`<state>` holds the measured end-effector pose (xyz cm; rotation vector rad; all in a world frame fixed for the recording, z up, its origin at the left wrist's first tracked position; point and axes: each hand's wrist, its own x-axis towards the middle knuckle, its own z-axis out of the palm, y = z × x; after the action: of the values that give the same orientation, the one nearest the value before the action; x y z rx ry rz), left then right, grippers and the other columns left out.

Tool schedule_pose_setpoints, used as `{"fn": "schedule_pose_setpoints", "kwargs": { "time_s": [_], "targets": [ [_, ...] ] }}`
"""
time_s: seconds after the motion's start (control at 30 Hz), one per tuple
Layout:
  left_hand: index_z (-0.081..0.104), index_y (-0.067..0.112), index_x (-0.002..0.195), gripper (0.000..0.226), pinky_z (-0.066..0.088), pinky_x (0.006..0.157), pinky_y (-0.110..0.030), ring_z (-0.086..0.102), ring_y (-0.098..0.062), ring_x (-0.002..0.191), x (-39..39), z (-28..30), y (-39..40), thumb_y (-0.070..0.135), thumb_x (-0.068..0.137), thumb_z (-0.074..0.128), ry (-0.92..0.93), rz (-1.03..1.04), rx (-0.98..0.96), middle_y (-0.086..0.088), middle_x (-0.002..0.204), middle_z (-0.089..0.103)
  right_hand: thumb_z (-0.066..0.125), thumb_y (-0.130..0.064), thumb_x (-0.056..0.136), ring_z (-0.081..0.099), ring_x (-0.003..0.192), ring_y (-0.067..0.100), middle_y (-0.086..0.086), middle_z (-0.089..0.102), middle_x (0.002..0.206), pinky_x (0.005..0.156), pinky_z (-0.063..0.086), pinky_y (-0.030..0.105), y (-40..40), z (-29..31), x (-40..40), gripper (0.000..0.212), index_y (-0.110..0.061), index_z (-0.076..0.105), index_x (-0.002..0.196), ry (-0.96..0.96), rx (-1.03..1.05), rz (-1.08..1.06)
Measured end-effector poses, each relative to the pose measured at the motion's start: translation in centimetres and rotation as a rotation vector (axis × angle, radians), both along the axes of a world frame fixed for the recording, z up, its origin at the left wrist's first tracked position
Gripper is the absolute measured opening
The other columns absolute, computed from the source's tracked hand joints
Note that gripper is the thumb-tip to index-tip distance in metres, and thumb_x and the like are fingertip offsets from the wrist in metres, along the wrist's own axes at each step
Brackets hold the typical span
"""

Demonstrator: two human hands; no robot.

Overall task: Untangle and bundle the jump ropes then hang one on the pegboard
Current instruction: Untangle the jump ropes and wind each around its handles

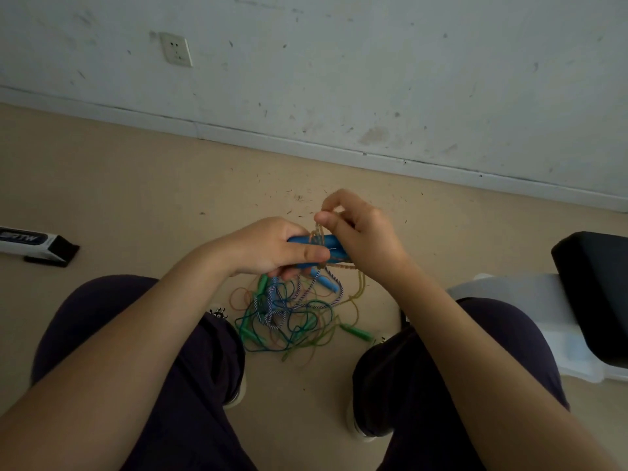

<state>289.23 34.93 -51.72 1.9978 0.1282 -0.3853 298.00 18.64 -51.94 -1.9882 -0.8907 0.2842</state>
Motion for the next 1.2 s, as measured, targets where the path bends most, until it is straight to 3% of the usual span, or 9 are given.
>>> {"fn": "schedule_pose_setpoints", "kwargs": {
  "time_s": [0.1, 0.27, 0.4, 0.6, 0.7, 0.77, 0.87, 1.07, 1.2],
  "targets": [
    [0.065, 0.016, 0.077, 0.045, 0.038, 0.045, -0.011, 0.050, -0.002, 0.041, 0.0, -0.2, -0.2, 0.061, 0.073, 0.063, -0.014, -0.005, 0.007, 0.007, 0.048, 0.059, 0.062, -0.020, 0.096, 0.048, 0.049, 0.010, 0.004, 0.057, 0.064, 0.045, 0.040, 0.024, -0.5, 0.3, 0.5, 0.017, -0.018, 0.045, 0.098, 0.155, 0.035, 0.036],
    [0.065, 0.018, 0.076, 0.045, 0.038, 0.046, -0.010, 0.050, -0.001, 0.042, 0.1, -0.4, -0.3, 0.063, 0.072, 0.062, -0.043, -0.016, 0.033, 0.009, 0.049, 0.060, 0.063, -0.021, 0.095, 0.050, 0.059, 0.002, -0.002, 0.056, 0.070, 0.059, 0.041, 0.019, -0.9, 0.4, 1.4, 0.020, -0.007, 0.062, 0.082, 0.253, -0.058, 0.103],
    [0.064, 0.016, 0.076, 0.044, 0.039, 0.048, -0.011, 0.050, -0.003, 0.043, 0.2, -0.4, 0.1, 0.060, 0.078, 0.062, -0.109, 0.040, -0.010, 0.005, 0.052, 0.059, 0.061, -0.036, 0.096, 0.056, 0.061, 0.025, 0.012, 0.059, 0.074, 0.054, 0.041, 0.032, -1.3, 0.5, 1.7, 0.034, -0.002, 0.066, 0.092, 0.436, -0.044, 0.146],
    [0.066, 0.012, 0.083, 0.046, 0.038, 0.044, -0.014, 0.049, -0.006, 0.046, 0.5, -0.6, 0.1, 0.058, 0.077, 0.063, -0.220, 0.291, -0.180, 0.005, 0.054, 0.059, 0.059, -0.033, 0.092, 0.055, 0.058, 0.022, 0.009, 0.065, 0.087, 0.047, 0.037, 0.023, -1.3, 0.4, 1.7, 0.032, -0.008, 0.060, 0.112, 0.699, 0.196, 0.249],
    [0.068, 0.015, 0.085, 0.048, 0.042, 0.047, -0.016, 0.053, -0.004, 0.050, 0.8, -0.4, 0.6, 0.061, 0.074, 0.064, -0.278, 0.523, -0.269, 0.004, 0.064, 0.064, 0.065, -0.026, 0.090, 0.035, 0.049, 0.013, 0.005, 0.047, 0.069, 0.045, 0.023, 0.024, -0.9, -0.3, 1.1, 0.032, -0.012, 0.049, 0.114, 0.785, 0.214, 0.248],
    [0.069, 0.016, 0.085, 0.046, 0.047, 0.052, -0.021, 0.055, -0.004, 0.052, 0.9, -0.5, 0.8, 0.061, 0.075, 0.064, -0.298, 0.604, -0.252, 0.004, 0.067, 0.066, 0.065, -0.019, 0.094, 0.025, 0.049, 0.010, 0.001, 0.033, 0.063, 0.044, 0.018, 0.022, -0.6, -0.5, 0.9, 0.023, -0.012, 0.049, 0.108, 0.743, 0.171, 0.208],
    [0.071, 0.016, 0.086, 0.047, 0.049, 0.056, -0.025, 0.056, -0.005, 0.054, 0.8, -0.9, 1.0, 0.062, 0.078, 0.065, -0.304, 0.631, -0.190, -0.001, 0.071, 0.067, 0.055, -0.015, 0.100, 0.026, 0.043, 0.010, -0.005, 0.033, 0.051, 0.040, 0.023, 0.021, -0.3, -0.5, 0.8, 0.004, -0.011, 0.054, 0.098, 0.537, 0.081, 0.129],
    [0.070, 0.014, 0.080, 0.045, 0.046, 0.048, -0.021, 0.056, -0.005, 0.050, 1.1, -1.5, 1.6, 0.056, 0.091, 0.062, -0.298, 0.635, -0.025, 0.004, 0.057, 0.065, 0.051, -0.018, 0.102, 0.045, 0.052, 0.015, -0.001, 0.047, 0.057, 0.054, 0.040, 0.024, -0.3, 0.2, 0.1, 0.025, -0.014, 0.056, 0.078, 0.362, 0.026, 0.130],
    [0.068, 0.011, 0.075, 0.047, 0.043, 0.049, -0.018, 0.052, -0.002, 0.044, 1.3, -1.7, 1.5, 0.055, 0.092, 0.062, -0.268, 0.602, 0.152, 0.006, 0.049, 0.061, 0.056, -0.021, 0.100, 0.037, 0.052, 0.006, -0.013, 0.043, 0.054, 0.053, 0.034, 0.019, -0.4, 0.9, 0.1, 0.027, -0.014, 0.061, 0.075, 0.214, -0.019, 0.145]
  ]
}}
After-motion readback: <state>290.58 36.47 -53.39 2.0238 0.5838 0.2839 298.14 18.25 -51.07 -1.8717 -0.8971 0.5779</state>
